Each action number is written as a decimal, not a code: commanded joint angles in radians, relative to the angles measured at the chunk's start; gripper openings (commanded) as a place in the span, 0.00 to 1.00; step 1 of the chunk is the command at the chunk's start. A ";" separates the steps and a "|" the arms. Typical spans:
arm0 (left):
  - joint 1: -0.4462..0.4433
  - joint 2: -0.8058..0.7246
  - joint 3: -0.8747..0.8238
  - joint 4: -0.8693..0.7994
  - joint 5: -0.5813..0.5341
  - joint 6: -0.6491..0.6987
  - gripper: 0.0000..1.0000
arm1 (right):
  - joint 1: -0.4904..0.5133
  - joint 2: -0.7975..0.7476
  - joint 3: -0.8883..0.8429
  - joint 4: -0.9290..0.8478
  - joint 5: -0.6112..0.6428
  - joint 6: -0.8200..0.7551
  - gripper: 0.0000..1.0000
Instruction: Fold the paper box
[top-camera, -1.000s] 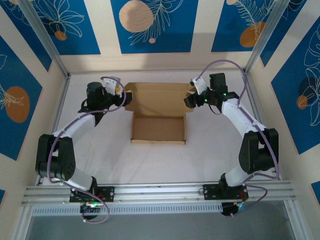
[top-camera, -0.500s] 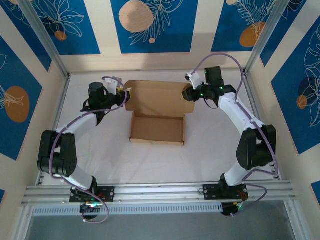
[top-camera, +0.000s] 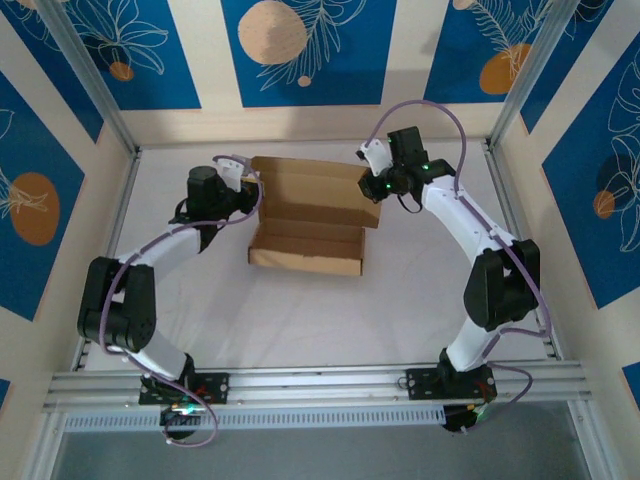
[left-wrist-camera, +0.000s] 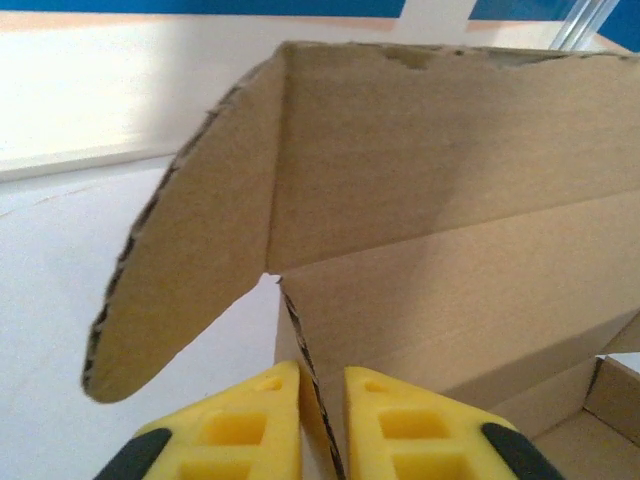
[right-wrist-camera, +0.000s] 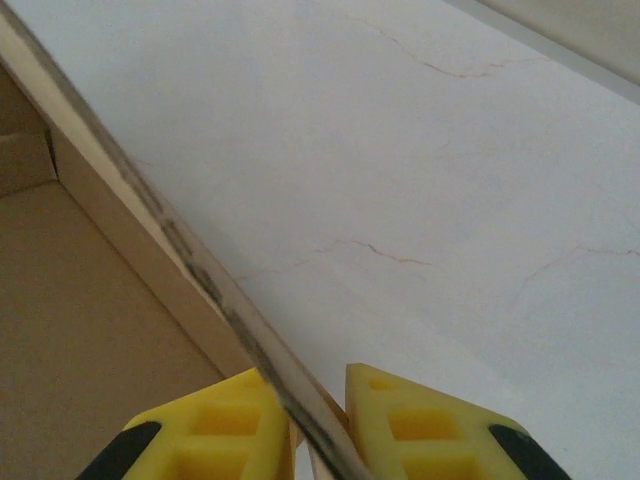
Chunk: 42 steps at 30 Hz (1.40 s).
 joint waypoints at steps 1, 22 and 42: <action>-0.039 0.008 0.012 -0.021 0.067 -0.001 0.12 | 0.041 0.015 0.011 -0.012 0.015 -0.012 0.23; -0.052 -0.143 -0.065 0.020 -0.085 0.068 0.00 | -0.106 -0.237 -0.250 0.047 -0.129 -0.129 0.62; -0.062 -0.160 -0.065 0.028 -0.070 0.089 0.00 | -0.115 -0.072 -0.129 0.107 0.005 -0.231 0.89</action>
